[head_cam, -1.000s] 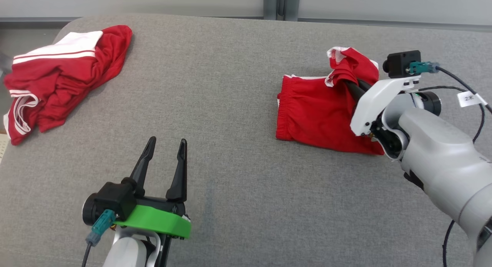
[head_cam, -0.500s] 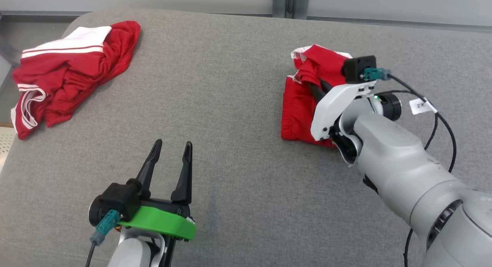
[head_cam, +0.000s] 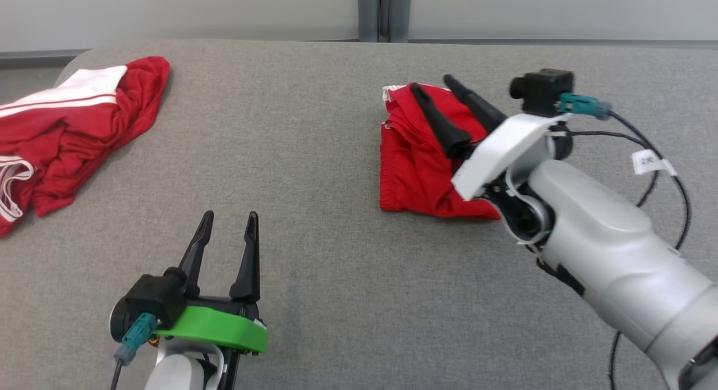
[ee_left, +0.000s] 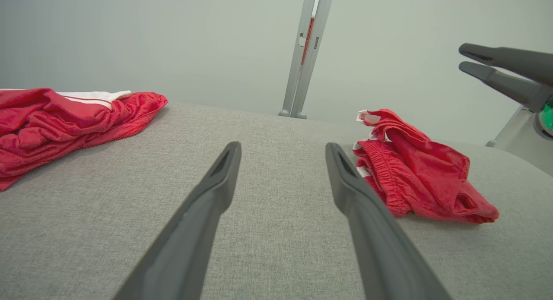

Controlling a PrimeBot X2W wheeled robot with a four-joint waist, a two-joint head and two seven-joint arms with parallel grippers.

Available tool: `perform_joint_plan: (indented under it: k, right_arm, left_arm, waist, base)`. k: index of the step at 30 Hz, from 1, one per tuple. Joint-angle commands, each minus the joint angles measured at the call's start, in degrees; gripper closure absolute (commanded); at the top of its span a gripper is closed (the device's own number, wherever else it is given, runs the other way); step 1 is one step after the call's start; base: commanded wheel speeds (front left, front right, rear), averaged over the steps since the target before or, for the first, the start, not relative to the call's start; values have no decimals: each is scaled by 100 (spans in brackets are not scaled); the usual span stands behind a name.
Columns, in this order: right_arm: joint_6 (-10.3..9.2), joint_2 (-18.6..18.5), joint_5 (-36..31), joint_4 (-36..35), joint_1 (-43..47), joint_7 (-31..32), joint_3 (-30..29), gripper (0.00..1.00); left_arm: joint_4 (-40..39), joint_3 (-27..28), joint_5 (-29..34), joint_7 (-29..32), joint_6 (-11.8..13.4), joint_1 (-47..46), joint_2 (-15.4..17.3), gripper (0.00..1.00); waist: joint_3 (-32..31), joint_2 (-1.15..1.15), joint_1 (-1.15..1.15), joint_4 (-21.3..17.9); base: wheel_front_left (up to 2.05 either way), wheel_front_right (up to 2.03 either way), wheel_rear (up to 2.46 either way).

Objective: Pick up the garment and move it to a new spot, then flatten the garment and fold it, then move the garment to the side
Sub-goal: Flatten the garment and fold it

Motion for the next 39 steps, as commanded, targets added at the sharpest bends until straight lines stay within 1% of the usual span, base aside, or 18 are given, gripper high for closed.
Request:
perform_joint_plan:
  k: [1,3,6,9,11,13,14,20,24,26,29,32,35,37,39]
  right_arm:
    - [-6,-220,-269,-229,261,-14,-293,0]
    - [-7,-513,-723,-389,585,-14,-745,0]
    - [-4,-699,-1358,-422,1035,-14,-1426,0]
    - [-4,-668,-1874,-316,1426,-15,-1993,0]
    - [-4,-508,-2090,-203,1629,-14,-2211,0]
    - [-4,-411,-2242,41,1693,-15,-2343,76]
    - [-5,-333,-2255,162,1686,-15,-2374,100]
    - [-4,139,-2313,1214,1263,167,-2104,100]
    - [-4,444,-2131,1608,1072,281,-1770,100]
    - [-4,589,-2034,1615,1026,282,-1516,100]
    - [-4,718,-1897,1422,1052,167,-1144,100]
    - [-4,800,-1715,1060,1188,62,-752,100]
    - [-4,729,-1566,658,1298,5,-438,100]
    - [-6,557,-1531,302,1318,-22,-492,100]
    - [-6,373,-1662,-165,1443,-14,-806,100]
  left_arm:
    - [-31,50,52,-2,-14,118,10,0]
    - [-82,74,84,-2,-14,140,9,0]
    - [-160,87,110,-2,-14,172,9,0]
    - [-212,95,123,-2,-14,210,9,0]
    - [-242,103,134,-2,-14,203,10,0]
    - [-259,85,125,-2,-14,150,10,0]
    - [-265,69,117,-2,-14,116,9,0]
    - [-228,18,64,-2,-14,-64,9,0]
    - [-194,37,37,-2,-14,-142,9,0]
    - [-179,43,4,-2,-14,-179,9,0]
    - [-171,73,-12,-2,-14,-186,9,0]
    - [-161,97,-33,-2,-14,-145,9,0]
    - [-145,115,-46,-2,-14,-78,9,0]
    - [-162,149,-17,-1,-14,-42,10,0]
    - [-195,216,54,-2,-14,3,10,0]
  waist:
    - [-169,0,0,-175]
    - [-225,0,0,-217]
    - [-274,0,0,-252]
    - [-262,0,0,-260]
    - [-221,0,0,-250]
    - [-165,0,0,-211]
    - [-138,0,0,-189]
    - [88,0,0,58]
    - [216,0,0,253]
    - [249,0,0,326]
    - [263,0,0,369]
    - [243,0,0,357]
    - [163,0,0,294]
    - [91,0,0,224]
    - [-2,0,0,131]
  base:
    - [0,0,0]
    - [0,0,0]
    - [0,0,0]
    - [0,0,0]
    - [0,0,0]
    - [0,0,0]
    - [0,0,0]
    - [0,0,0]
    - [0,0,0]
    - [0,0,0]
    - [0,0,0]
    - [0,0,0]
    - [0,0,0]
    - [0,0,0]
    - [0,0,0]
